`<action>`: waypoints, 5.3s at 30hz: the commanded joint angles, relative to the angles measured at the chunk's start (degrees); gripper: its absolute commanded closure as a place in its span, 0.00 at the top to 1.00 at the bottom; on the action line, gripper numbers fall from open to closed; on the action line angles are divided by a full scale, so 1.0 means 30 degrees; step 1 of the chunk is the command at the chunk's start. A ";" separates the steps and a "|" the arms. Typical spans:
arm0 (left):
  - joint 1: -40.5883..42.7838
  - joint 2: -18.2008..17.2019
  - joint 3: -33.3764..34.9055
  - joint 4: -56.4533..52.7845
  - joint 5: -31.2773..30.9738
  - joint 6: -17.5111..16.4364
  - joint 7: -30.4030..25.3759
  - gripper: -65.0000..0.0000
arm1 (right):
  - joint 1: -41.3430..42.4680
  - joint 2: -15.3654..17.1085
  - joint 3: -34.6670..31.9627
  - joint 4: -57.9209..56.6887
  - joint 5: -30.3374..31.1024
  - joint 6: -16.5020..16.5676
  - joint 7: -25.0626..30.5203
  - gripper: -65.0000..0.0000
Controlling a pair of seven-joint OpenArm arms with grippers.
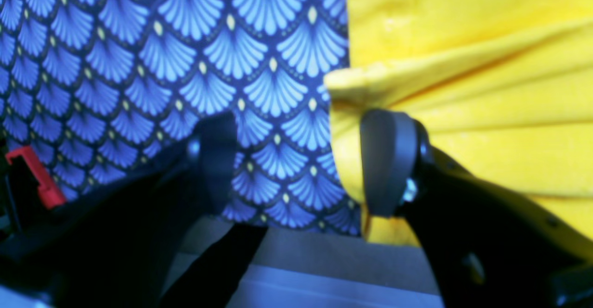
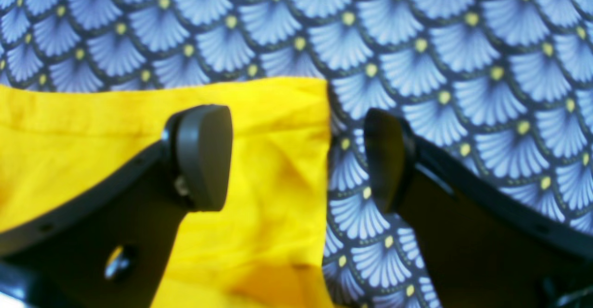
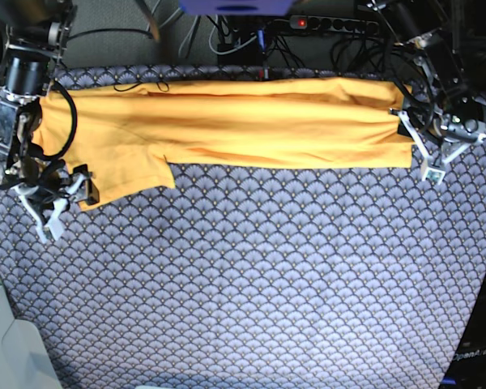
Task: Fold the T-shirt properly
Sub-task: 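Move the right gripper to the sleeve end of the strip and grasp it, then hold both ends of the folded strip with both grippers and straighten it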
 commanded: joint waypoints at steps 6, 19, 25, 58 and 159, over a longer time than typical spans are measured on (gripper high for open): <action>-0.0210 -0.0114 -0.0003 0.0303 -0.0127 -0.0033 0.0033 0.63 | 0.0369 -0.0165 0.0144 0.0283 0.0223 -0.0076 0.0354 0.68; -0.0210 -0.0114 -0.0003 0.0303 -0.0157 -0.0033 0.0033 0.63 | -0.0305 -0.0400 0.0144 0.0283 0.0223 -0.0076 0.1233 0.22; -0.0210 -0.0114 -0.0033 0.1065 -0.0157 -0.0033 0.0033 0.63 | -0.0188 -0.0370 0.0144 0.0459 0.0193 -0.0076 0.1145 0.00; -0.0093 -0.0231 0.0026 0.1563 -0.0040 -0.0033 0.0033 0.63 | -1.2847 0.0245 0.3631 1.3499 0.3505 -0.0076 0.3900 0.00; -0.0210 0.3080 -0.2377 -0.0049 -0.0157 -0.0033 -0.0641 0.63 | -1.0591 0.1593 0.2254 0.3536 0.3387 -0.0076 0.5717 0.48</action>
